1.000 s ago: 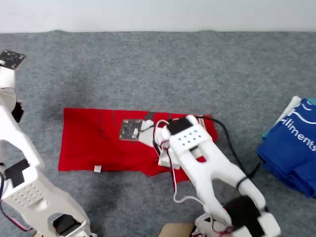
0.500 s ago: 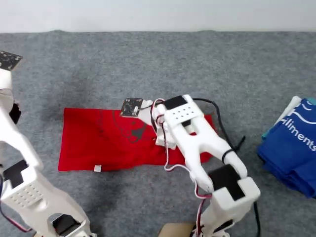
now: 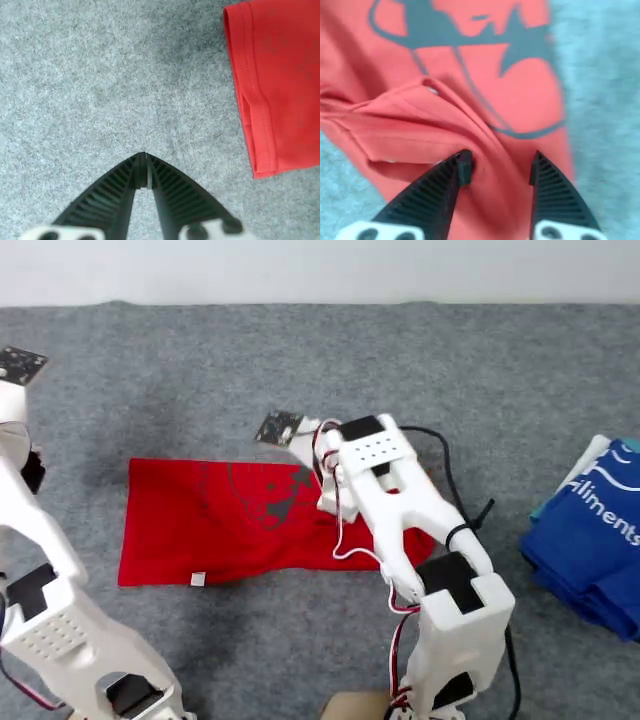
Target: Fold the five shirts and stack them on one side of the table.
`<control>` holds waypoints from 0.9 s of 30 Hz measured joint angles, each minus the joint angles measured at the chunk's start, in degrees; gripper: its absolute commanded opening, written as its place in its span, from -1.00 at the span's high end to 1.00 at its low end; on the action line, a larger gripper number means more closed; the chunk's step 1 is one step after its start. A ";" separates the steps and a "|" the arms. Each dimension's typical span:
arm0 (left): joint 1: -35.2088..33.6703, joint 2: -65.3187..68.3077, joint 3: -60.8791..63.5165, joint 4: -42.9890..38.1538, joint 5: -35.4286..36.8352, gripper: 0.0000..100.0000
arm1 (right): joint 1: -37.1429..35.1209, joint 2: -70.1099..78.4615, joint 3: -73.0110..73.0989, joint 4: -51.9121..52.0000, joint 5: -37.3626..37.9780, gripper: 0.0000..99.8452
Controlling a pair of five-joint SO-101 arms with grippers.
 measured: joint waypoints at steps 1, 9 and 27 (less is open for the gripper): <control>0.00 0.00 0.00 0.00 0.00 0.99 | 0.62 0.00 -1.32 0.00 0.00 0.59; 0.62 0.00 0.00 0.00 0.00 0.99 | 2.11 0.00 -12.13 10.90 -0.26 0.67; 3.16 0.00 0.00 0.00 0.00 0.99 | -7.74 8.62 -16.35 23.65 -0.35 0.98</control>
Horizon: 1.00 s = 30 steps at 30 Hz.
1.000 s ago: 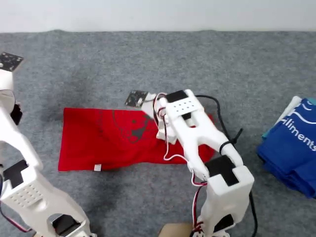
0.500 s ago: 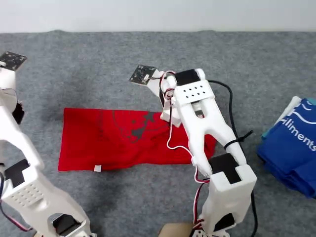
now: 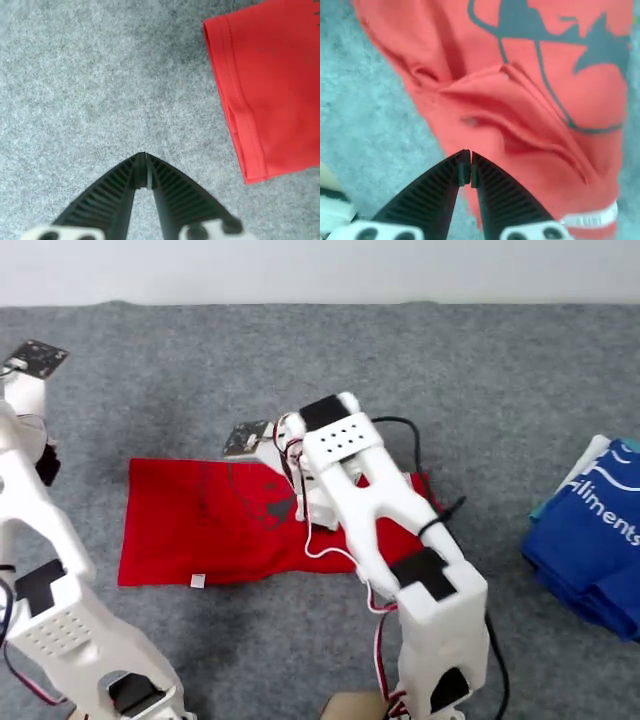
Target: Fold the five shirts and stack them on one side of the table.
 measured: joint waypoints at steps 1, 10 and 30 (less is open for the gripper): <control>0.00 0.00 0.00 0.00 0.00 0.99 | 0.00 1.58 0.00 -0.88 0.00 0.98; 0.00 0.00 0.00 0.00 0.00 0.99 | -3.43 4.92 0.00 -9.93 0.09 0.98; -0.44 0.00 0.00 0.00 0.00 0.99 | -3.52 9.49 -5.98 -3.43 0.00 0.98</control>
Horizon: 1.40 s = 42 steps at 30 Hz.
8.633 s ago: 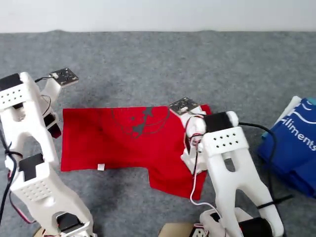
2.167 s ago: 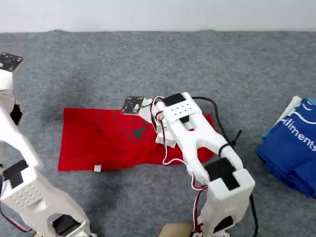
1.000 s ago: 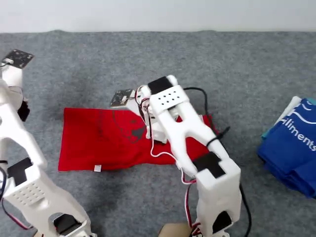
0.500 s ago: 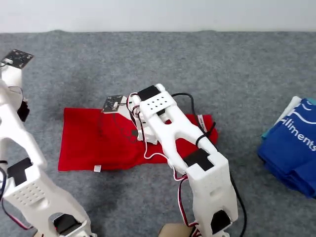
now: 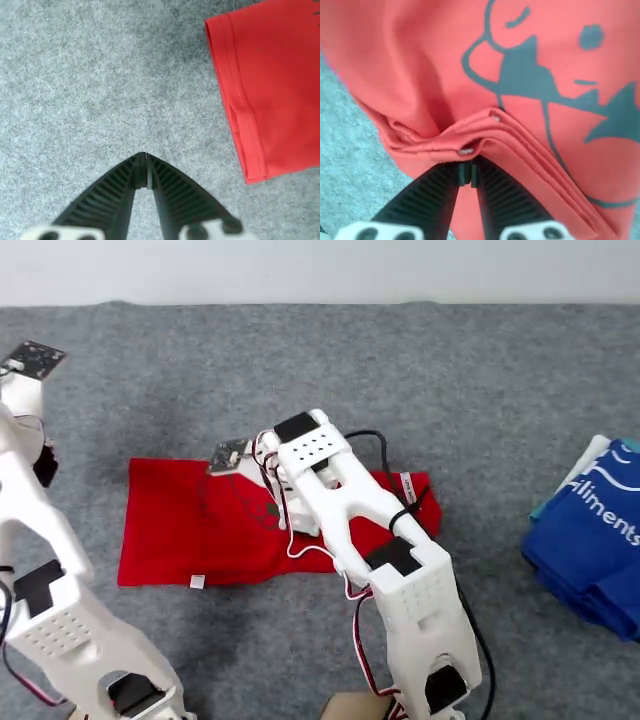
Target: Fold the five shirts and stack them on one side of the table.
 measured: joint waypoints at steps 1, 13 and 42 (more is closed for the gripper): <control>-0.09 0.00 0.00 0.00 0.00 0.99 | 0.00 -0.09 -1.23 0.97 0.00 0.98; -4.13 -10.29 0.26 0.00 10.81 0.99 | 2.81 -13.36 -6.51 10.02 -8.18 0.98; 3.08 -24.88 29.80 -1.49 20.75 0.91 | 19.25 -39.30 -6.51 10.11 -26.90 0.98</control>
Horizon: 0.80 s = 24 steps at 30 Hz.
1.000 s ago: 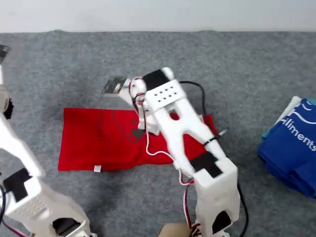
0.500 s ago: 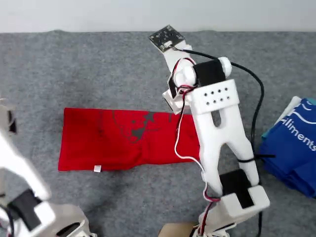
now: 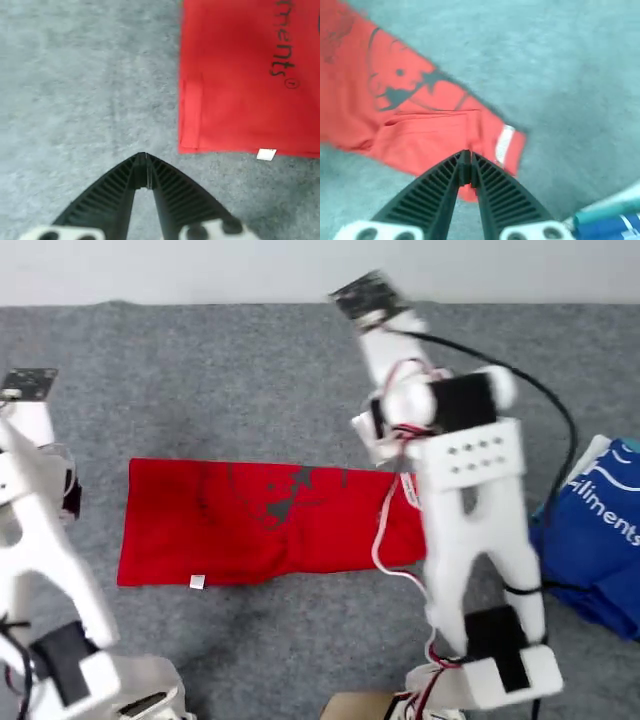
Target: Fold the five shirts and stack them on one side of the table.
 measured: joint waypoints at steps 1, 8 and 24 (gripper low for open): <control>0.62 1.76 0.00 -0.35 0.00 0.85 | 2.02 -1.05 0.09 0.00 0.00 0.98; 1.49 11.25 -0.88 -0.88 -0.88 0.72 | 19.25 -11.34 8.18 0.09 0.00 0.98; 1.85 27.08 -2.37 -9.67 -9.32 0.66 | 31.47 -33.58 27.96 0.09 0.00 0.98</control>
